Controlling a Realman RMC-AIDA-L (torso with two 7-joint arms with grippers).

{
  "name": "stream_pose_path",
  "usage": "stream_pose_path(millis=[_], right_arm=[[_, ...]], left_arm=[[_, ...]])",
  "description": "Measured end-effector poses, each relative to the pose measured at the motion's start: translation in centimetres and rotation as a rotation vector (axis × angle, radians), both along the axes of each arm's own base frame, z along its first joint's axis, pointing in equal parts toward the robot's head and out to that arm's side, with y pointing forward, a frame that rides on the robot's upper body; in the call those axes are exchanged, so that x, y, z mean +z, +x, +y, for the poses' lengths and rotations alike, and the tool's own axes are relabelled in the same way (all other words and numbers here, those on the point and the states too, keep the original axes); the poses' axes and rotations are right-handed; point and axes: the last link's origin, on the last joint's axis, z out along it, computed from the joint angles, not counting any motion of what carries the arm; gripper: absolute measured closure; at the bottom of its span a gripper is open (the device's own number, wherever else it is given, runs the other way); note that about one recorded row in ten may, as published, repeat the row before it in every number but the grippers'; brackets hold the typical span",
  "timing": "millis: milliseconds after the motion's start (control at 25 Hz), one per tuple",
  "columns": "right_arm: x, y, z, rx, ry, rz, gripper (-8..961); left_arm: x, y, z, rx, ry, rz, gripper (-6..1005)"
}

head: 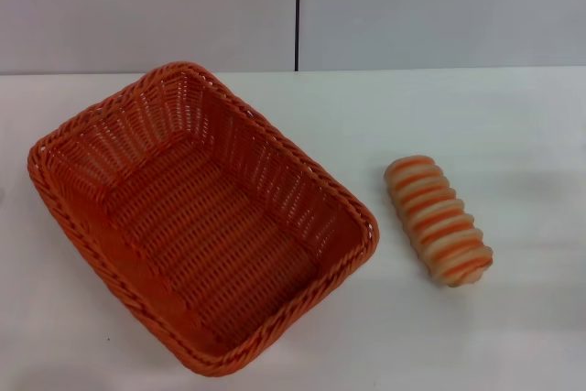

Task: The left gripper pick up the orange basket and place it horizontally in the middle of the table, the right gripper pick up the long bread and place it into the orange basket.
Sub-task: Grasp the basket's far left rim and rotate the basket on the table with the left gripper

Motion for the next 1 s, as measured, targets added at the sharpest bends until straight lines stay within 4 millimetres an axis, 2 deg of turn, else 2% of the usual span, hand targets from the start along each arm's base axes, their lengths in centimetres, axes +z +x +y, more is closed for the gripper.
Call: stream_pose_path(millis=[80,600,680,720,760,880,960,1000], right_arm=[[0.0,0.0,0.0,-0.001,0.000,0.001,389],[-0.1,0.3,-0.3,-0.017,-0.002,0.005,395],[-0.1,0.3,-0.3,-0.016,-0.002,0.005,395],[-0.1,0.2,-0.1,-0.014,-0.002,0.005,395],[-0.1,0.2,-0.1,-0.014,-0.002,0.005,395],[-0.1,0.2,-0.1,-0.011,-0.002,0.006,395],[0.0,0.2,-0.1,-0.012,-0.002,0.006,395],[0.0,0.2,-0.2,-0.013,-0.002,0.006,394]], left_arm=[[0.0,0.0,0.0,0.000,0.000,-0.001,184],[0.0,0.3,0.3,-0.037,-0.028,-0.013,184],[0.6,0.4,0.7,-0.073,-0.062,-0.025,184],[1.6,0.4,1.1,-0.112,-0.096,-0.033,185],[1.6,0.4,1.1,-0.112,-0.096,-0.033,185],[3.9,0.9,2.3,-0.193,-0.168,-0.038,186],[3.9,0.9,2.3,-0.193,-0.168,-0.038,186],[4.8,1.3,2.8,-0.227,-0.201,-0.034,187]])
